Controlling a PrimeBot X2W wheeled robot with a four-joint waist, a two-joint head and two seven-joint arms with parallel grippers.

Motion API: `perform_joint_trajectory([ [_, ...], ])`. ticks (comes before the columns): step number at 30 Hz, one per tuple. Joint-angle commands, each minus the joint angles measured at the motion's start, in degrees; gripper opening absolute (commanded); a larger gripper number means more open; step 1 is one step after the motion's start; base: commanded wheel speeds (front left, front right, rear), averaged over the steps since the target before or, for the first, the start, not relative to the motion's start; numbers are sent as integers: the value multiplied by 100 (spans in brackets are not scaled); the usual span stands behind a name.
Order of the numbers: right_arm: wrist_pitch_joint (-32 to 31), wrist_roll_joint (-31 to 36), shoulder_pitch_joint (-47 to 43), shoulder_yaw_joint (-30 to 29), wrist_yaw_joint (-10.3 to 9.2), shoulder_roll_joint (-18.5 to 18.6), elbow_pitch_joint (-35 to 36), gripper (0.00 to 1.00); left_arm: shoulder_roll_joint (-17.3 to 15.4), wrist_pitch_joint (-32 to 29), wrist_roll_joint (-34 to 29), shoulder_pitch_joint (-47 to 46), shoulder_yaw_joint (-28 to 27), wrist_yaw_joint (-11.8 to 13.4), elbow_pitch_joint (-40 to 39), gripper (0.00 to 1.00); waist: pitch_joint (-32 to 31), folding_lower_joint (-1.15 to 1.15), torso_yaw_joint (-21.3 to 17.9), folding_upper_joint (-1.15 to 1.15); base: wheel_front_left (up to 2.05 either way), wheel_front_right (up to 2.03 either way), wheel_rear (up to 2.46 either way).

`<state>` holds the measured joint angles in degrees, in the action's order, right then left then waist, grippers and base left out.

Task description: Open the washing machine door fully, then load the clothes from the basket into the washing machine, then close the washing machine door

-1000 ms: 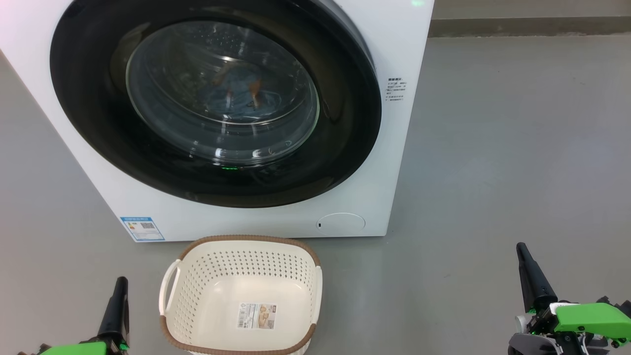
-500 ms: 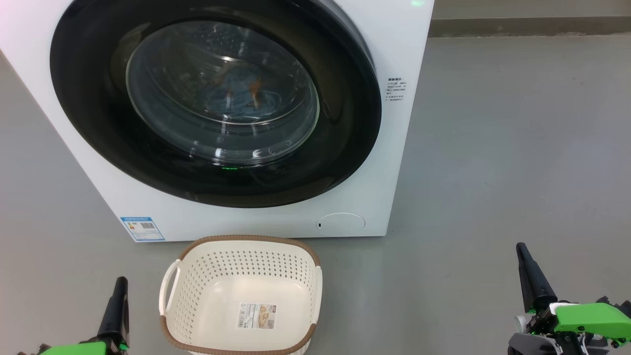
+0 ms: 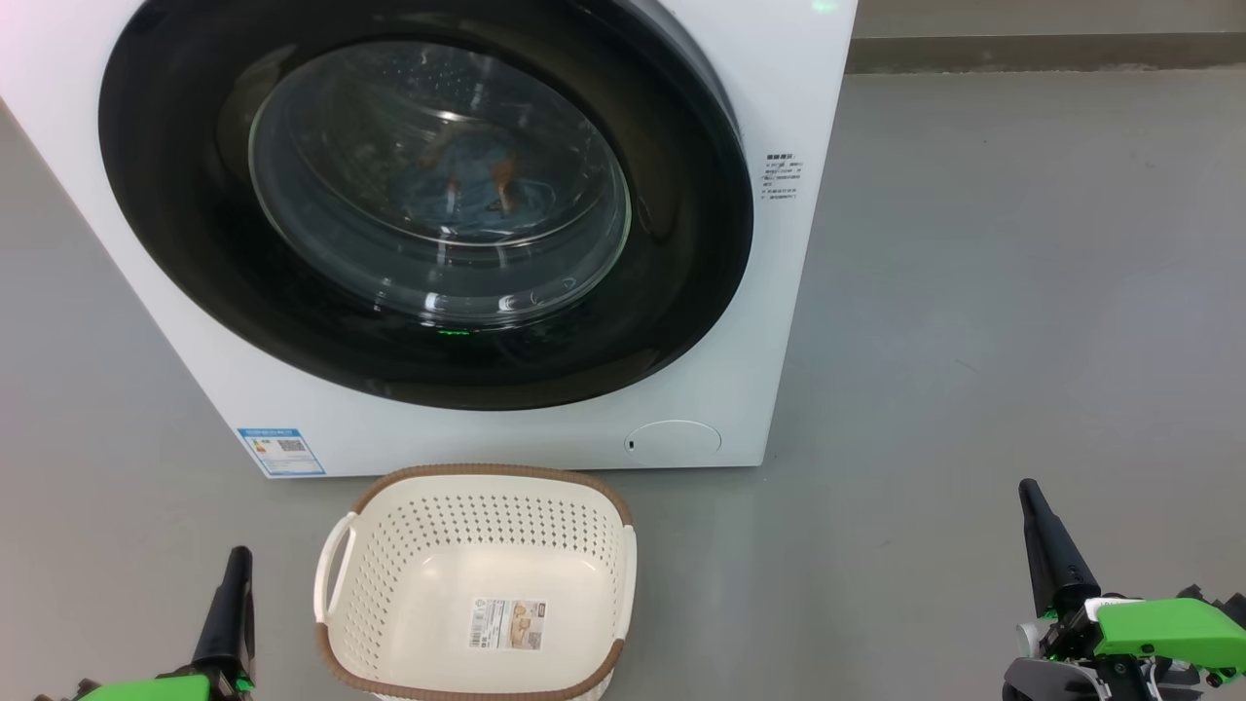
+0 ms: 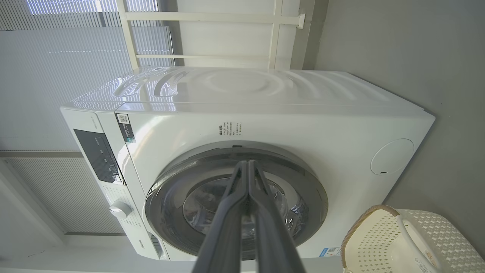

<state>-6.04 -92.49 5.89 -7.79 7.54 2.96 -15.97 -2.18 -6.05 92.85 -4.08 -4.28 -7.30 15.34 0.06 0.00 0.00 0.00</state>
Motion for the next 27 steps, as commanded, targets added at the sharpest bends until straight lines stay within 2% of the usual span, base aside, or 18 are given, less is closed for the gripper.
perform_joint_trajectory([
  [1,-36,24,60,137,-5,5,169,0,-93,-24,-49,-240,-201,-19,-105,0,0,0,0,0,0,0,0],
  [27,-40,28,61,132,-5,2,169,0,-88,-30,-55,-241,-208,-19,-104,0,0,0,0,0,0,0,0],
])
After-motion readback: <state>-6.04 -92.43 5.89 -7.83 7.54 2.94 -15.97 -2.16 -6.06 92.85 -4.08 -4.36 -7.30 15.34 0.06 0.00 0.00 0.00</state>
